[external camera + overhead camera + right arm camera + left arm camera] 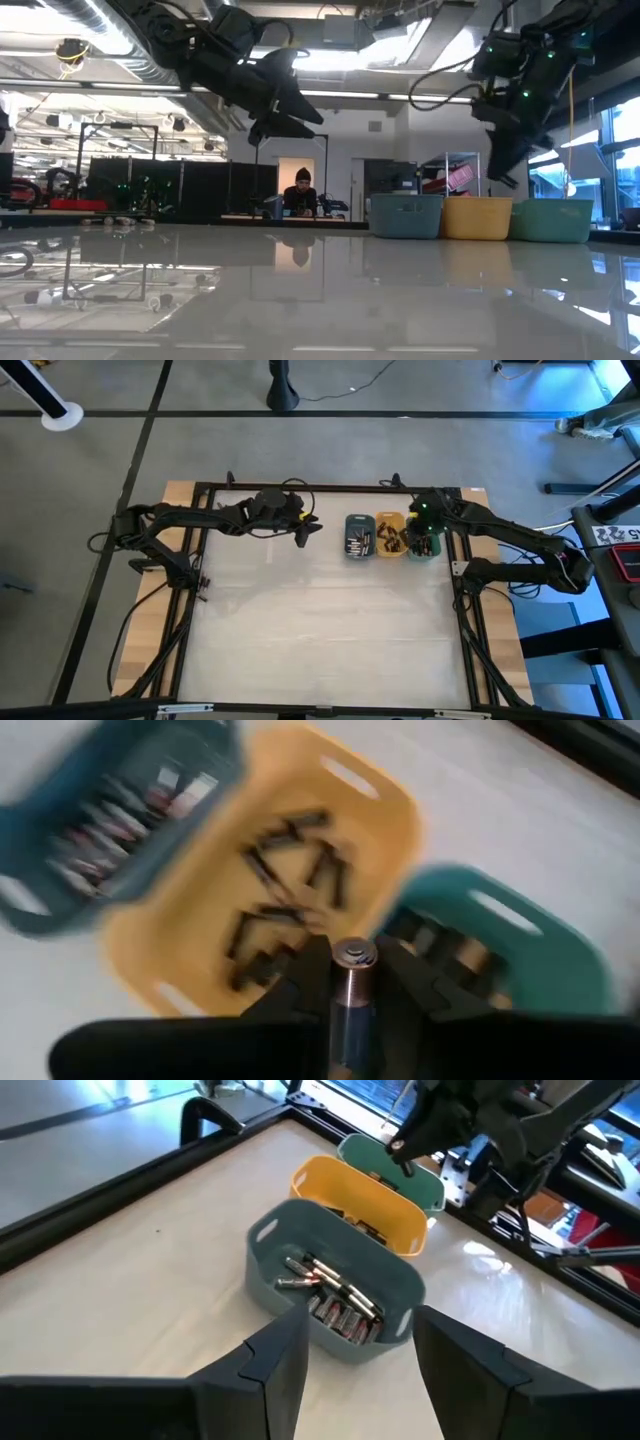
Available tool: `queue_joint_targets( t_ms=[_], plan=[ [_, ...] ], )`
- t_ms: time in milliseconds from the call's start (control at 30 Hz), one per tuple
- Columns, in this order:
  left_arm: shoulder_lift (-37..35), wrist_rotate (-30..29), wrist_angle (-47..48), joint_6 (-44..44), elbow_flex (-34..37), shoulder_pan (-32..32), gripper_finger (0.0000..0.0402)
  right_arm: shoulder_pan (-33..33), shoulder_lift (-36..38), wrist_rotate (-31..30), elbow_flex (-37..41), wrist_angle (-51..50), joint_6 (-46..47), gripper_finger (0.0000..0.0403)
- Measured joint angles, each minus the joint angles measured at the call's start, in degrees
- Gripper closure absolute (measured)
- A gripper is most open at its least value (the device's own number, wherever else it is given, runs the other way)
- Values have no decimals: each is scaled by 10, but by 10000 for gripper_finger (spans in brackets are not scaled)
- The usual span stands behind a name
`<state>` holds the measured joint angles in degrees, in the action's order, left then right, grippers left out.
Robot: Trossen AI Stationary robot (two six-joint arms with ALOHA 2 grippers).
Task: Sort batteries
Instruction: Put the black battery into the green bin, then put the black battery into the yellow bin
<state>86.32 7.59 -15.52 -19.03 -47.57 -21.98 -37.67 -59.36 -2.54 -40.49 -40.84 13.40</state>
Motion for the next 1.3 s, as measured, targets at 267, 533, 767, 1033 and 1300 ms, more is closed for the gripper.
queue_joint_targets(
  t_ms=[267,533,767,1033,1300],
  plan=[
    [0,-5,0,-1,0,0,231,-42,-28,-60,0,-44,58,355],
    [0,-7,0,-5,0,6,231,-94,-113,-54,1,-29,46,355],
    [0,-7,1,-5,0,5,231,-92,-182,-50,1,13,39,355],
    [1,-7,6,-2,0,5,231,-92,-215,-48,0,25,26,303],
    [1,-7,17,-4,0,5,231,-92,-215,-70,0,22,16,231]
  ],
)
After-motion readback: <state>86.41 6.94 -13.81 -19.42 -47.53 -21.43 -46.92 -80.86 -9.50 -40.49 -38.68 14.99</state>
